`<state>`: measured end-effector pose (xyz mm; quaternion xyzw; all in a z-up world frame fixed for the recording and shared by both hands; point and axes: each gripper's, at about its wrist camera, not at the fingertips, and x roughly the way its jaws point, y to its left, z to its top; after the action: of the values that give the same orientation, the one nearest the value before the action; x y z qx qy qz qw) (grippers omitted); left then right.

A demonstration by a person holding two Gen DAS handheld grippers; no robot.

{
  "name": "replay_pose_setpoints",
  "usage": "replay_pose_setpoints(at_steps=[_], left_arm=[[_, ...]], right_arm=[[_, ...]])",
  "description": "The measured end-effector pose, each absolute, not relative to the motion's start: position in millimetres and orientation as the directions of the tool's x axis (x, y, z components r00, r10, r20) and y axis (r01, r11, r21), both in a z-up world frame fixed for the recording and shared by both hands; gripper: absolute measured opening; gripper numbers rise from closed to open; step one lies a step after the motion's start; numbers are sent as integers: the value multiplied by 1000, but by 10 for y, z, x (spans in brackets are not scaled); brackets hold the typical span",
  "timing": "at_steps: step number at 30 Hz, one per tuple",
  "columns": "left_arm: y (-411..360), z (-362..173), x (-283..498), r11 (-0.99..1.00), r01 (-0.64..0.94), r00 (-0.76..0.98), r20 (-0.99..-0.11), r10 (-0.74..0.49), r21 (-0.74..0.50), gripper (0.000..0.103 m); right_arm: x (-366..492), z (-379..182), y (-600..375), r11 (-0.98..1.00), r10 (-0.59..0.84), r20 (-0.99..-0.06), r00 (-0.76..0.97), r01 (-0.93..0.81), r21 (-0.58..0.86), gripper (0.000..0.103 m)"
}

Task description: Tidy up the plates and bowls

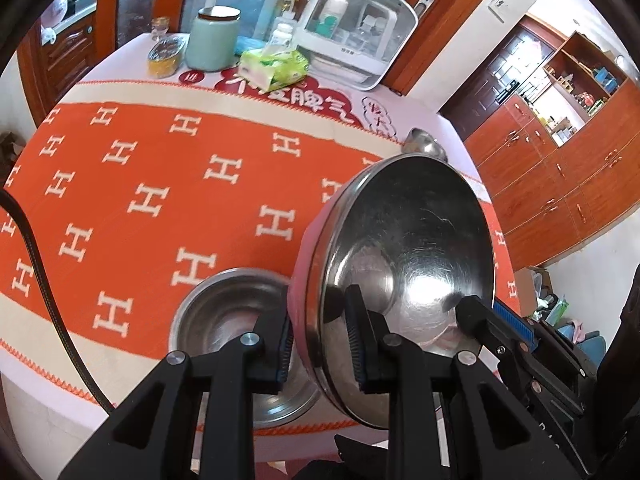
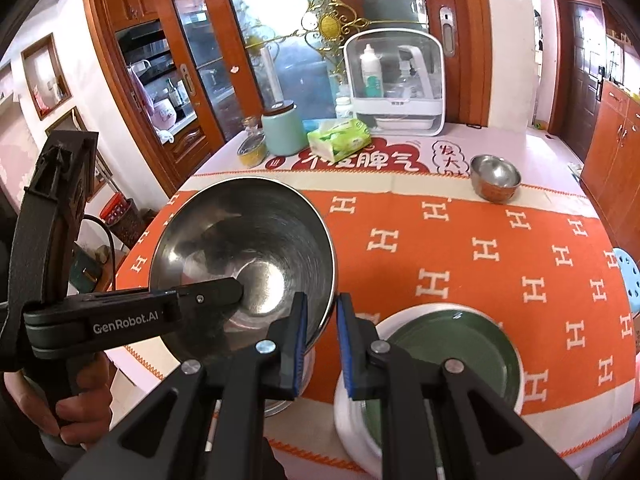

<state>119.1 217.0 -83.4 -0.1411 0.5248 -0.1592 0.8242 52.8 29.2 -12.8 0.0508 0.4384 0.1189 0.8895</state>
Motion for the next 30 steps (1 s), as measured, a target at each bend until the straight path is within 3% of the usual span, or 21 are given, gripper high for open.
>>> replay_pose_setpoints(at_steps=[18,30], left_arm=[[2521,-1241,1165,917,162,267,-878,-397,-365,23],[2444,-1478,1257,930,207,173,-924,-341,-305,31]], right_arm=[[342,-462,761,980,196,-836,513,-78,182,16],[422,-573,846,985,169,-863,475,-54,164,17]])
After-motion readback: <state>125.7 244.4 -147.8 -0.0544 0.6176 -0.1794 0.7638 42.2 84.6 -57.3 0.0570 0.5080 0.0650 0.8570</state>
